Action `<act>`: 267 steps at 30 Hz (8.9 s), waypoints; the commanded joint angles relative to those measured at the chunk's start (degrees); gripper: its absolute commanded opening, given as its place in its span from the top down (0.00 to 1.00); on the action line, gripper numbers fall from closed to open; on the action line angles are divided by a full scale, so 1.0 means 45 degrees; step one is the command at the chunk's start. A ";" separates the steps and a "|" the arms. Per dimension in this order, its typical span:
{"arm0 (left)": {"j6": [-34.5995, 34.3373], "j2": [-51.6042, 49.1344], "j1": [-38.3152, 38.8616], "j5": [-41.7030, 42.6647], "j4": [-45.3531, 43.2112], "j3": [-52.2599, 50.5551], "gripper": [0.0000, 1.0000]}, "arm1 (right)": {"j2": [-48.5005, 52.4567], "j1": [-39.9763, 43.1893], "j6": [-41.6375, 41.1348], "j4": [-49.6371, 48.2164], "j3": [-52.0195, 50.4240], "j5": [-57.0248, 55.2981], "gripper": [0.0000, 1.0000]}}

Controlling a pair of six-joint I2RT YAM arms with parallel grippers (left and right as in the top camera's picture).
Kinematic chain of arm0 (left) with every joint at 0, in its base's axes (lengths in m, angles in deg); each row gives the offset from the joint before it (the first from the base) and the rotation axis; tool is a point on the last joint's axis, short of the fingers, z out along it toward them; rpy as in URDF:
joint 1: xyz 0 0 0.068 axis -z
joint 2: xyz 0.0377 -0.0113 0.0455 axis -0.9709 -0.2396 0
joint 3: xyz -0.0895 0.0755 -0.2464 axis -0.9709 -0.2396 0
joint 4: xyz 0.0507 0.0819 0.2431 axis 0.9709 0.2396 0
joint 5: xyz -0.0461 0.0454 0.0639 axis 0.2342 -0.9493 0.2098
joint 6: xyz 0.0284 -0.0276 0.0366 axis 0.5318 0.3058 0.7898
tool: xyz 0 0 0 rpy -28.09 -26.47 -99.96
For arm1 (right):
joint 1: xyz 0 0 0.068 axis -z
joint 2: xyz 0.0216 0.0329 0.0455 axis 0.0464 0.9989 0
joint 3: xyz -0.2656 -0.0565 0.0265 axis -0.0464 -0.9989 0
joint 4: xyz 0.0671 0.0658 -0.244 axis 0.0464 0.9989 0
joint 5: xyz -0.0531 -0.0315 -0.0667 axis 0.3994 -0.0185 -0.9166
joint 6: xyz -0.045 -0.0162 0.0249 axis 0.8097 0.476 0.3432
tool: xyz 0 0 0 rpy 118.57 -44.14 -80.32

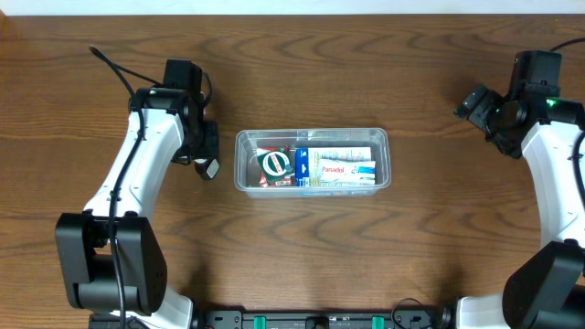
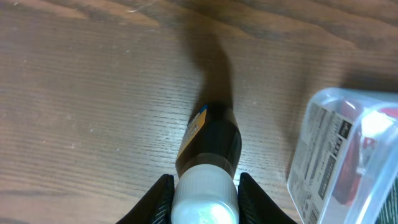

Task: Pack container

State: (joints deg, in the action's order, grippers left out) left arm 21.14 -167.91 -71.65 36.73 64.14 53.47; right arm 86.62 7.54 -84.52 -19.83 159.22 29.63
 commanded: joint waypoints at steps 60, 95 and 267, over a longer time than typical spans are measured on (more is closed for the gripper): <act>-0.8111 0.2283 0.3249 -0.0724 0.1035 0.1637 0.80 | 0.0034 0.0058 -0.0136 0.0015 0.0015 -0.0049 0.01; -0.8199 0.0903 0.3249 -0.1928 0.0491 0.1617 0.80 | 0.0034 0.0058 -0.0136 0.0010 0.0015 -0.0049 0.01; -0.2123 1.8564 -0.0034 0.0204 -1.0171 -1.3357 0.02 | 0.0034 0.0058 -0.0136 0.0010 0.0015 -0.0049 0.01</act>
State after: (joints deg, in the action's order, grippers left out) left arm 5.88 -88.00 -70.47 31.89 20.34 -4.08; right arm 86.62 7.54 -84.52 -19.85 159.22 29.63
